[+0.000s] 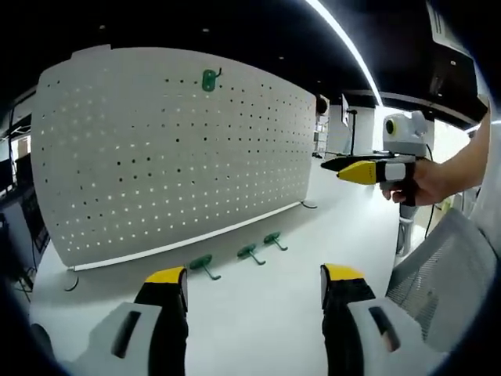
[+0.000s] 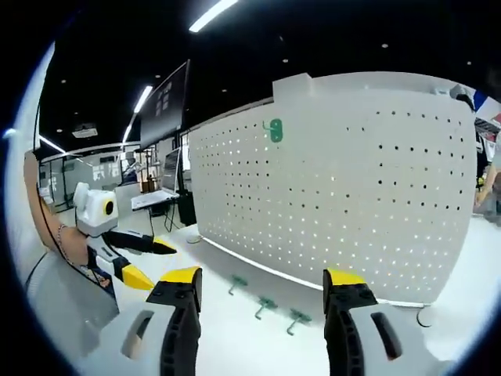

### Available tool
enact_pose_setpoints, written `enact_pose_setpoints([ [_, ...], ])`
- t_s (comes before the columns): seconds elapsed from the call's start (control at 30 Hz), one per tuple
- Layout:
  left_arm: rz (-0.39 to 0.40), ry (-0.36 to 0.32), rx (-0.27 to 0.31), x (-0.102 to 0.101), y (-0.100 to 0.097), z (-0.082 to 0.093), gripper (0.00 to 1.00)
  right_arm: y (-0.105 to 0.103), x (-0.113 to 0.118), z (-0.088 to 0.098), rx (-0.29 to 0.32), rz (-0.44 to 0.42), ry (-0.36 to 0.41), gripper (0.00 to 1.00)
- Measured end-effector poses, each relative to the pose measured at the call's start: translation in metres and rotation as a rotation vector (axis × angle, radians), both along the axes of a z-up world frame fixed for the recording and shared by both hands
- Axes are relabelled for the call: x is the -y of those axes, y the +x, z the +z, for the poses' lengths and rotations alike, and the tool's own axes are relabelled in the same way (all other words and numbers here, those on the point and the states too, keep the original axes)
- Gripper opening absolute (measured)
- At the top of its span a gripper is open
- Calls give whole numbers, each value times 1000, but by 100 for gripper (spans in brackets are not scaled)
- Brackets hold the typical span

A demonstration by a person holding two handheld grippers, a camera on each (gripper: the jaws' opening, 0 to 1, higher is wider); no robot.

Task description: Insert the hook assembly into the mounting plate slot until the hook locks in place.

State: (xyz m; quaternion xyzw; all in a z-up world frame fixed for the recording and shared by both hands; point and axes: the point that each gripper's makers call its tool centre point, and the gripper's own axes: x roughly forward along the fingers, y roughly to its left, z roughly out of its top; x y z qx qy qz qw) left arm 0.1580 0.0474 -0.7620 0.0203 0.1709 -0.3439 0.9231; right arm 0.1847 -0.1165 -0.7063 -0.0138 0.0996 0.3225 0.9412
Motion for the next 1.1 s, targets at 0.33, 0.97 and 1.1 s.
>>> enact_pose_setpoints([
  [0.33, -9, 7, -8, 2, -1, -1, 71, -13, 5, -19, -46, 2, -16, 61],
  [0.97, -18, 16, -31, 0, -2, -4, 72, -30, 16, -46, -127, -7, -54, 63],
  [1.1, -20, 17, -32, 0, -3, -4, 71, -31, 19, -48, -137, -16, -56, 64],
])
